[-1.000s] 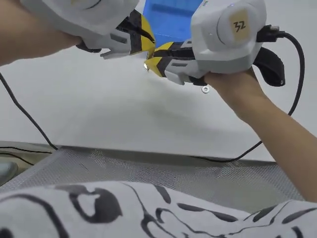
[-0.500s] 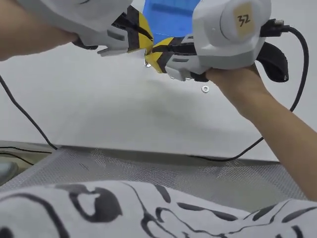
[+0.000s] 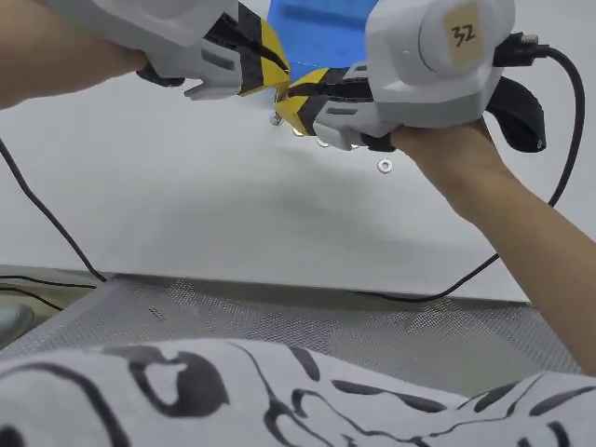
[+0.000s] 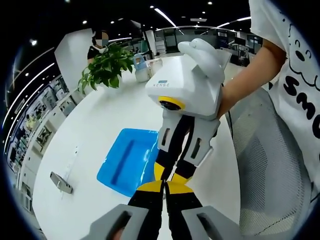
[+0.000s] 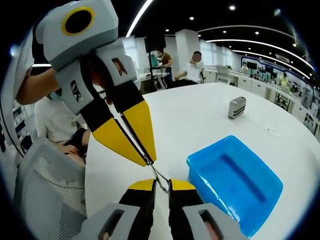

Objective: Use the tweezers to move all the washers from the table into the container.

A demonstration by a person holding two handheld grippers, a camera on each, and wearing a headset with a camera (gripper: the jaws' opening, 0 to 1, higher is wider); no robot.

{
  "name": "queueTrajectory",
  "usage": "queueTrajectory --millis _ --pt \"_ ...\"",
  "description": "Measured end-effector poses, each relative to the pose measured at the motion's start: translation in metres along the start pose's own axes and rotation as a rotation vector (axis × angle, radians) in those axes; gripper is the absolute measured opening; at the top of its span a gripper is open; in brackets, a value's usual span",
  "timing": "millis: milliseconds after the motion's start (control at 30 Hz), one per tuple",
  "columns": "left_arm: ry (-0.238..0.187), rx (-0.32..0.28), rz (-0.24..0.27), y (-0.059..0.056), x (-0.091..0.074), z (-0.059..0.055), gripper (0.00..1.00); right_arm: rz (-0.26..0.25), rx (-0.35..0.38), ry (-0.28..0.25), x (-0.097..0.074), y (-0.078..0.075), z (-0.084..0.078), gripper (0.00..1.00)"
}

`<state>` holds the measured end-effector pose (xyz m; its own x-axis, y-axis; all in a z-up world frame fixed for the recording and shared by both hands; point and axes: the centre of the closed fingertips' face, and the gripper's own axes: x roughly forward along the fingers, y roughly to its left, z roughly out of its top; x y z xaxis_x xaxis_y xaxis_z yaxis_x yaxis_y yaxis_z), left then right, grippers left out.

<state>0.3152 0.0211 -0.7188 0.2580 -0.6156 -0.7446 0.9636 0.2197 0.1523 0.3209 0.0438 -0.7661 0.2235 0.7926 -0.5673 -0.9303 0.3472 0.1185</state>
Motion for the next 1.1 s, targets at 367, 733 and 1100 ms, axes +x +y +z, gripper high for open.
queueTrajectory --millis 367,733,1100 --pt "-0.004 -0.014 -0.027 -0.004 0.002 0.001 0.00 0.037 -0.010 0.016 0.008 0.004 -0.005 0.05" --pt "0.007 -0.001 -0.021 -0.004 0.004 0.002 0.00 0.020 -0.062 0.022 0.005 0.004 -0.007 0.04" --pt "-0.002 0.030 -0.003 -0.005 -0.011 0.016 0.00 0.017 -0.063 -0.009 -0.007 0.010 0.007 0.04"
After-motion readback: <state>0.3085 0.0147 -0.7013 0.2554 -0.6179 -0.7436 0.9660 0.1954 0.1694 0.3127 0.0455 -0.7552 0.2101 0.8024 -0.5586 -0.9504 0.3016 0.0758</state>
